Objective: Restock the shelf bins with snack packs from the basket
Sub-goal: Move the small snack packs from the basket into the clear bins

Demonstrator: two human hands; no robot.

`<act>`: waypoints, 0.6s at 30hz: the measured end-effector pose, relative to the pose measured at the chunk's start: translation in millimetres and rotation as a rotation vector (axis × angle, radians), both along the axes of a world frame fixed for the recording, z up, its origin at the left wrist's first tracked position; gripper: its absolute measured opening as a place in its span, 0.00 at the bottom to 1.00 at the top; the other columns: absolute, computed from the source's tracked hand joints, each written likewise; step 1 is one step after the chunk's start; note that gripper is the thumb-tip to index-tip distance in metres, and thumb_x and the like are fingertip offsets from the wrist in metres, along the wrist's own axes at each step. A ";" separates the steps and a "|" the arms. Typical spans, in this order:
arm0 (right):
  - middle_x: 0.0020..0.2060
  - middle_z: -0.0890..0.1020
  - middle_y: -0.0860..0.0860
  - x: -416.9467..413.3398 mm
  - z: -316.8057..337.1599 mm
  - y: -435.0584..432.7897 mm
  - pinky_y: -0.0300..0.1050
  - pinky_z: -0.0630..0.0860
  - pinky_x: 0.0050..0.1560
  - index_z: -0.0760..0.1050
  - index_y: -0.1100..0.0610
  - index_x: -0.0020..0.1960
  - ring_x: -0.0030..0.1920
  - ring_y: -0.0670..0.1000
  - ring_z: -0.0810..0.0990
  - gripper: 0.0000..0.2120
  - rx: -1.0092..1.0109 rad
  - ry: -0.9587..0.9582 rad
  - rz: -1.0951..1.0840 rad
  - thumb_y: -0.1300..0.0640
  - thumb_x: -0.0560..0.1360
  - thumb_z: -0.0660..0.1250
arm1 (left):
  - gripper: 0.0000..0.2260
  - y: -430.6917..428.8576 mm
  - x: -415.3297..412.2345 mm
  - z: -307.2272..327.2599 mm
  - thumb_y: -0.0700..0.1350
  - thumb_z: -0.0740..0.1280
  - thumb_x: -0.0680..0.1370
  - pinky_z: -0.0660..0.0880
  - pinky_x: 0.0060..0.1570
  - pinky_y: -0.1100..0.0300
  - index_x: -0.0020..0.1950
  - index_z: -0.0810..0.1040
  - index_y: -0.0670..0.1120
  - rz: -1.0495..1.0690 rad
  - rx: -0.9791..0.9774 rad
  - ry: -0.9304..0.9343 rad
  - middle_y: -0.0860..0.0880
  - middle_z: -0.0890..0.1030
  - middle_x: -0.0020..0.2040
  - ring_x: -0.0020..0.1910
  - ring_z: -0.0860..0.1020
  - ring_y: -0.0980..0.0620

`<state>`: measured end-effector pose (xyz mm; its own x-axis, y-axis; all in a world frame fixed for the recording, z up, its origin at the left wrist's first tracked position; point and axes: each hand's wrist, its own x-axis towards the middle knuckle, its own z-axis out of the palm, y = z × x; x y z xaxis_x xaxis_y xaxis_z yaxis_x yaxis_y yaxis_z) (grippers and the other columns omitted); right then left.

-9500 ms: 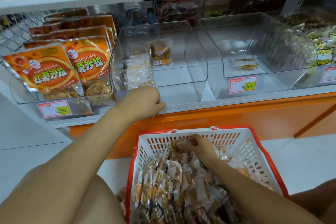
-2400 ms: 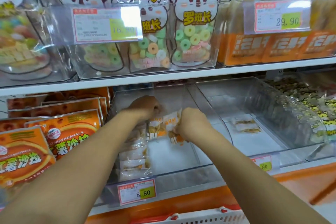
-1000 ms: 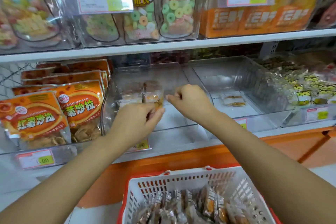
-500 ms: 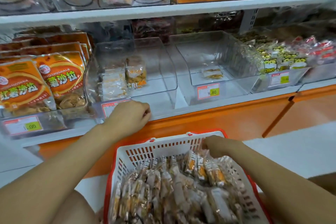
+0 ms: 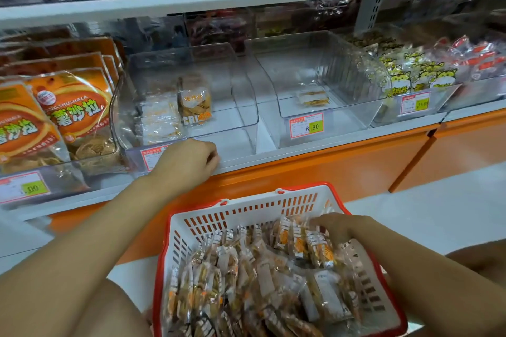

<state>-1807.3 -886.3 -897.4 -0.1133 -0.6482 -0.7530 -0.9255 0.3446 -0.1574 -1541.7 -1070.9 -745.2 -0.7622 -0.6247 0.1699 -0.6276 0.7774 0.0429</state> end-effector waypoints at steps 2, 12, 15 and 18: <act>0.65 0.70 0.54 -3.1 1.5 0.7 0.43 0.74 0.44 0.64 0.49 0.70 0.51 0.52 0.75 0.33 -0.017 -0.039 -0.027 0.70 0.70 0.69 | 0.11 -0.8 -0.4 0.2 0.49 0.59 0.80 0.69 0.36 0.59 0.51 0.79 0.47 -0.002 -0.008 -0.005 0.49 0.82 0.45 0.42 0.77 0.50; 0.50 0.73 0.54 -13.3 -2.6 2.5 0.40 0.72 0.37 0.71 0.47 0.58 0.40 0.50 0.73 0.24 -0.045 -0.133 -0.043 0.67 0.68 0.72 | 0.11 1.6 0.9 3.1 0.49 0.59 0.81 0.66 0.36 0.61 0.52 0.79 0.47 -0.005 0.004 0.014 0.49 0.82 0.47 0.40 0.73 0.54; 0.55 0.75 0.53 -12.8 -0.5 -0.1 0.43 0.72 0.51 0.77 0.52 0.60 0.54 0.53 0.75 0.20 -0.036 -0.061 0.027 0.63 0.69 0.73 | 0.10 3.5 0.9 4.0 0.48 0.60 0.80 0.68 0.36 0.61 0.51 0.80 0.47 0.001 0.039 0.035 0.49 0.82 0.46 0.40 0.74 0.53; 0.61 0.76 0.53 -13.0 6.3 -2.0 0.45 0.72 0.59 0.79 0.57 0.59 0.61 0.54 0.74 0.18 -0.063 -0.068 -0.017 0.60 0.69 0.75 | 0.09 4.9 2.2 4.4 0.47 0.62 0.79 0.73 0.39 0.60 0.49 0.81 0.46 0.021 0.131 0.102 0.49 0.82 0.44 0.41 0.77 0.52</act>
<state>-1820.4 -888.3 -891.1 -0.0748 -0.6927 -0.7173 -0.9061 0.3477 -0.2412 -1539.5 -1066.1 -740.8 -0.7319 -0.6619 0.1615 -0.6306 0.7479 0.2073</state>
